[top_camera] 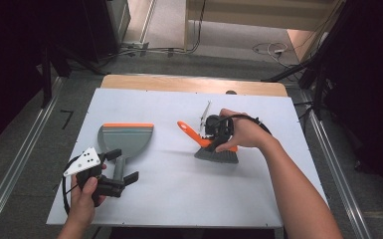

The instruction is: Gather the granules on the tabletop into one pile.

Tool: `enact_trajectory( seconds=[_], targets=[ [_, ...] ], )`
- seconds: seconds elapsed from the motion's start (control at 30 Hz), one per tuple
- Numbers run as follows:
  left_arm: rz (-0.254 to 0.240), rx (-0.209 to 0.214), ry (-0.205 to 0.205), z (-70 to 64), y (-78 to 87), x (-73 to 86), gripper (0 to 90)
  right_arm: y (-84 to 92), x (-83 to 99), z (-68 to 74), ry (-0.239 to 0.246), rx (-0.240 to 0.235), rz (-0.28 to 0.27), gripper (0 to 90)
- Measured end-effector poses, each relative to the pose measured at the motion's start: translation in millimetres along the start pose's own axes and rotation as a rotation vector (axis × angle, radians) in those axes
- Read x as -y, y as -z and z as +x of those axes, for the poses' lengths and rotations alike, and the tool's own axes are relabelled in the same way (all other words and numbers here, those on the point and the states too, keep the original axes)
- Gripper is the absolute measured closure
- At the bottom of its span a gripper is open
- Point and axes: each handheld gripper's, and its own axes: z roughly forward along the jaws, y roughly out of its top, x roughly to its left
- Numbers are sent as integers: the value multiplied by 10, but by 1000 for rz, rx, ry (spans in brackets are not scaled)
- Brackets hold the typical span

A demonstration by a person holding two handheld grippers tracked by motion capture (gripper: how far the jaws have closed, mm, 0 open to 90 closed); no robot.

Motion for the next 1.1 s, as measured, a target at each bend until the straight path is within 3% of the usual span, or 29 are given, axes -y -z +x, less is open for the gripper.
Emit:
enact_trajectory(
  seconds=[0.07, 0.1, 0.13, 0.2, 0.37, 0.4, 0.43, 0.5, 0.57, 0.67, 0.73, 0.8, 0.87, 0.93, 0.97, 1.1],
  targets=[
    [0, 1, 2, 1, -2, 2, 3, 1, -5, -48, 12, 26, -22, 679],
    [1, 2, 2, 2, -2, 3, 3, 7, -3, -38, -18, -6, -2, 679],
    [2, 2, 1, 3, -3, 4, 3, 7, -5, -81, 10, 33, -19, 679],
    [2, 3, 1, 4, -4, 5, 3, 12, -7, -87, -15, 17, -10, 679],
    [2, 2, 1, 5, -3, 6, 3, 15, -30, -127, -19, 36, -6, 679],
    [1, 2, 1, 5, -3, 7, 3, 14, -34, -151, -3, 59, -16, 679],
    [2, 2, 1, 6, -3, 7, 3, 18, -37, -144, -25, 46, -7, 679],
    [2, 2, 2, 6, -4, 8, 3, 16, -40, -176, -13, 67, -20, 679],
    [1, 3, 2, 8, -5, 9, 3, 18, -43, -173, -31, 46, -10, 679],
    [2, 3, 2, 6, -6, 10, 3, 24, -47, -191, -41, 61, -14, 680],
    [3, 2, 2, 6, -6, 10, 3, 23, -48, -231, -22, 82, -30, 679],
    [2, 3, 4, 9, -6, 12, 3, 27, -53, -223, -49, 67, -16, 679],
    [3, 2, 6, 12, -7, 13, 3, 26, -63, -236, -31, 73, -13, 680],
    [6, 1, 3, 15, -8, 15, 3, 29, -70, -233, -47, 85, -15, 680],
    [6, 2, 2, 15, -8, 15, 3, 27, -70, -260, -26, 100, -25, 680],
    [6, 1, 2, 18, -10, 16, 3, 22, -66, -280, -40, 92, -29, 680]
  ],
)
